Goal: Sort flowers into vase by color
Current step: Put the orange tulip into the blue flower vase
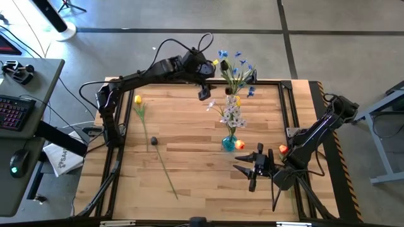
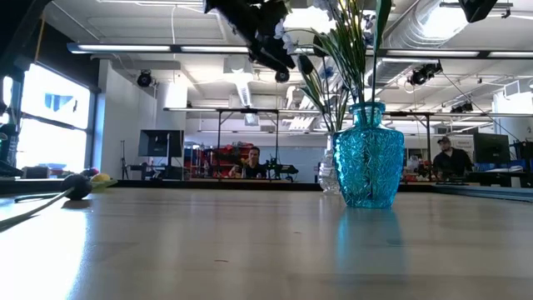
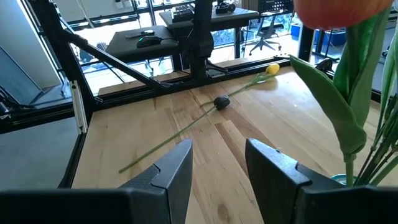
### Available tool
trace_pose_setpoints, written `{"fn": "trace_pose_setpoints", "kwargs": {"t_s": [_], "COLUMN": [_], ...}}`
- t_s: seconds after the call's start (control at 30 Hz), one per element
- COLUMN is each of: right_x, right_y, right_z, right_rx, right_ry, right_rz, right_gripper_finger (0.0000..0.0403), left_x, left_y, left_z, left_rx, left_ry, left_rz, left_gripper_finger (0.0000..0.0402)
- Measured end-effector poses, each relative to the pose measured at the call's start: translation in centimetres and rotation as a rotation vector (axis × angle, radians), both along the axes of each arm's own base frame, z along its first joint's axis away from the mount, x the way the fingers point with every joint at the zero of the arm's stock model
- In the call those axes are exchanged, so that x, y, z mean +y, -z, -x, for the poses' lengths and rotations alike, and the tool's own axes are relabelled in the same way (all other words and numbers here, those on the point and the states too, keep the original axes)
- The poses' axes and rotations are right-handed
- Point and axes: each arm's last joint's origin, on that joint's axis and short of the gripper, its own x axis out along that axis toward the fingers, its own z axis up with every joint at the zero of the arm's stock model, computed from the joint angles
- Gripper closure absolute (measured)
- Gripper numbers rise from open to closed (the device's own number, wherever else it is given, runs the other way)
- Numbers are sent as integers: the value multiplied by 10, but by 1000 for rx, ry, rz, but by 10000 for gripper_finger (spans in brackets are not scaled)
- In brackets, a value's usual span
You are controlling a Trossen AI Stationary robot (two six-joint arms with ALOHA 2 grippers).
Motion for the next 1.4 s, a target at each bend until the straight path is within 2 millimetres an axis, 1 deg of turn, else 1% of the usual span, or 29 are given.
{"fn": "trace_pose_setpoints", "kwargs": {"t_s": [0.1,0.2,0.4,0.47,0.57,0.63,0.7,0.8,0.97,1.1,1.23,1.3,1.37,1.4], "right_x": [0,0,0,0,0,0,-1,-3,-5,-3,-2,-4,-8,-11], "right_y": [0,0,1,1,2,4,7,12,18,23,30,35,41,44], "right_z": [0,0,0,0,1,1,2,5,7,9,12,14,18,20], "right_rx": [0,2,11,12,16,28,48,81,121,204,332,412,513,573], "right_ry": [1,1,-8,-10,-14,-17,-9,10,26,-53,-94,-68,-1,39], "right_rz": [-2,0,-2,-2,0,-14,-23,-37,-112,-283,-484,-568,-680,-739], "right_gripper_finger": [256,256,256,256,256,256,256,256,256,256,256,257,259,261], "left_x": [-2,-2,-7,-10,-20,-31,-44,-68,-110,-139,-158,-166,-172,-174], "left_y": [8,14,25,31,38,43,46,50,72,98,127,140,151,153], "left_z": [5,11,32,38,48,59,72,95,130,150,161,163,166,166], "left_rx": [88,175,370,396,393,375,318,209,8,-132,-249,-302,-341,-369], "left_ry": [12,-15,-69,-80,-101,-125,-140,-139,-95,-20,42,78,109,120], "left_rz": [17,41,157,173,145,121,106,106,130,167,209,215,219,221], "left_gripper_finger": [165,165,165,165,165,165,165,165,165,165,165,165,165,165]}}
